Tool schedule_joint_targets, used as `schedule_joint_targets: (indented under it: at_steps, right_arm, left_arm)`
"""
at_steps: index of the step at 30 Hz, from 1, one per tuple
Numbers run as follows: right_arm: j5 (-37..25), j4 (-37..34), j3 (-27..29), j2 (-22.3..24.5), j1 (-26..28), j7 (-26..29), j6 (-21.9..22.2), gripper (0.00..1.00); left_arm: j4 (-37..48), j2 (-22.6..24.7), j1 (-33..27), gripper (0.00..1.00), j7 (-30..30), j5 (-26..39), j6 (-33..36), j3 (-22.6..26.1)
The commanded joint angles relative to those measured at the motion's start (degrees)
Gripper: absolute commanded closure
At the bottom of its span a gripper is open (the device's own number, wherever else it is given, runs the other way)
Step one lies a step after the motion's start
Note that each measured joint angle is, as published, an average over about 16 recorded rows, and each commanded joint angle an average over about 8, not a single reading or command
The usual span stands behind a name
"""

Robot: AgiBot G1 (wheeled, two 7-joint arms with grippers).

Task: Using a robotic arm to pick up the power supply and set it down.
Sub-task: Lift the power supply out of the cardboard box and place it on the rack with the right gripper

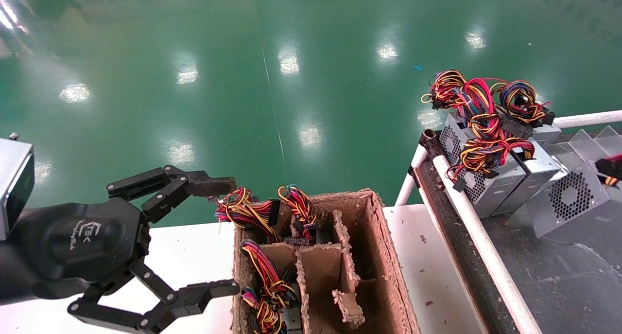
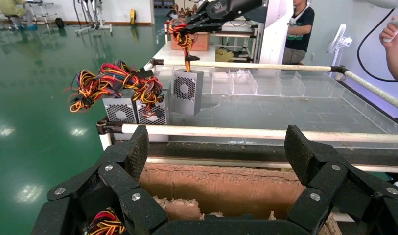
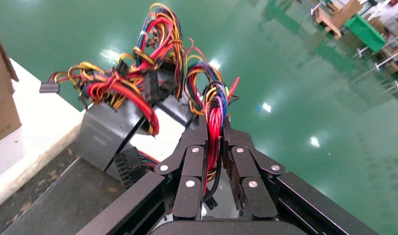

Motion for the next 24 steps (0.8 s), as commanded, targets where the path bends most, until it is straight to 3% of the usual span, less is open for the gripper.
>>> schedule_joint_targets:
  at_steps: [1, 8, 24]
  right_arm:
    - [-0.7, 2.0, -0.3, -0.3, 0.0, 1.2, 1.9, 1.00]
    - [-5.5, 3.6, -4.1, -1.9, 5.9, 5.1, 3.3, 1.00]
    - [-11.7, -2.3, -9.2, -4.8, 16.6, 6.3, -2.1, 1.00]
  left_arm:
    - [0.0, 0.0, 0.0, 0.00, 0.0, 0.0, 0.0, 0.0]
    - [0.0, 0.0, 0.0, 0.00, 0.0, 0.0, 0.0, 0.0]
    - [0.0, 0.0, 0.0, 0.00, 0.0, 0.0, 0.0, 0.0]
